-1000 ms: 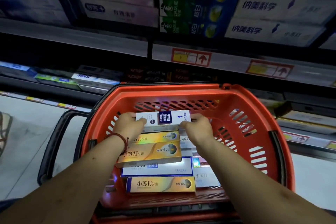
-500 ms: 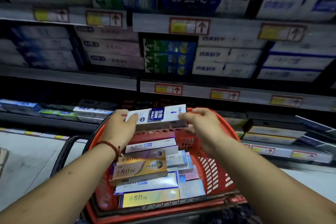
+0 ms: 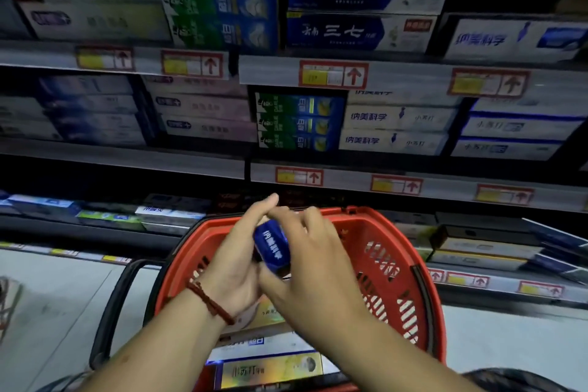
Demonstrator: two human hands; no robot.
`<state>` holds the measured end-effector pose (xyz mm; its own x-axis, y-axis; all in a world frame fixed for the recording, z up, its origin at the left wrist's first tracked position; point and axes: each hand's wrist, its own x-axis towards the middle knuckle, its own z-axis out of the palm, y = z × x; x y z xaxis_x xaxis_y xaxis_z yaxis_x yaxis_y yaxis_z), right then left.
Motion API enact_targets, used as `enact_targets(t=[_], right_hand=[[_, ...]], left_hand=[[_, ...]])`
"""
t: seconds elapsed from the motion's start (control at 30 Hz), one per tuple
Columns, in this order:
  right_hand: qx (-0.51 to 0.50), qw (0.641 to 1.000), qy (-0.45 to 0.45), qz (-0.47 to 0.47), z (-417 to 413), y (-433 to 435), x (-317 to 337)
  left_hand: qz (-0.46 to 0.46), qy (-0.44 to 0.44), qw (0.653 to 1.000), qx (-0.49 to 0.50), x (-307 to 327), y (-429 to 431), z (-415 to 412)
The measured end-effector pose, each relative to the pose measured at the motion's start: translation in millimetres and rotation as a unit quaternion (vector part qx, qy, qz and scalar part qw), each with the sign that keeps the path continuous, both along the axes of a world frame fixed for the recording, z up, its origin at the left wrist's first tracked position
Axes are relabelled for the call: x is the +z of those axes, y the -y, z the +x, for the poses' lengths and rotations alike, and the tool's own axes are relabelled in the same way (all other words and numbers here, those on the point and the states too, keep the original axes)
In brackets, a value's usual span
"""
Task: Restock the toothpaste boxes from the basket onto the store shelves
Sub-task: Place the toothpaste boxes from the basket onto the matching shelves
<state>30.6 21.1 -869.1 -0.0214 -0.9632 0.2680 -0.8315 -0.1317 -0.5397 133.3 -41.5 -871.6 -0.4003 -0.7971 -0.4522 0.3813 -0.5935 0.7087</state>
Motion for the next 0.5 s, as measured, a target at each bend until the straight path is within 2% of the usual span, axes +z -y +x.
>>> enact_targets(t=[0.1,0.17,0.23,0.33,0.4,0.5], right_hand=[[0.066,0.997,0.028,0.04,0,2,3],[0.074,0.988,0.121,0.059,-9,10,8],[0.027,0.978,0.202,0.047,-22,21,10],[-0.132,0.959,0.249,0.028,-48,43,8],[-0.228,0.911,0.338,0.06,-65,55,10],[-0.229,0.779,0.563,0.154,-81,64,16]], left_hand=[[0.001,0.009,0.999,0.045,-5,11,5],[-0.001,-0.016,0.998,0.054,-6,19,7],[0.01,-0.05,0.998,0.043,-5,24,10],[0.003,-0.085,0.996,-0.006,-4,25,15],[-0.003,-0.084,0.996,-0.044,-3,25,19],[0.011,-0.074,0.995,-0.071,-2,27,25]])
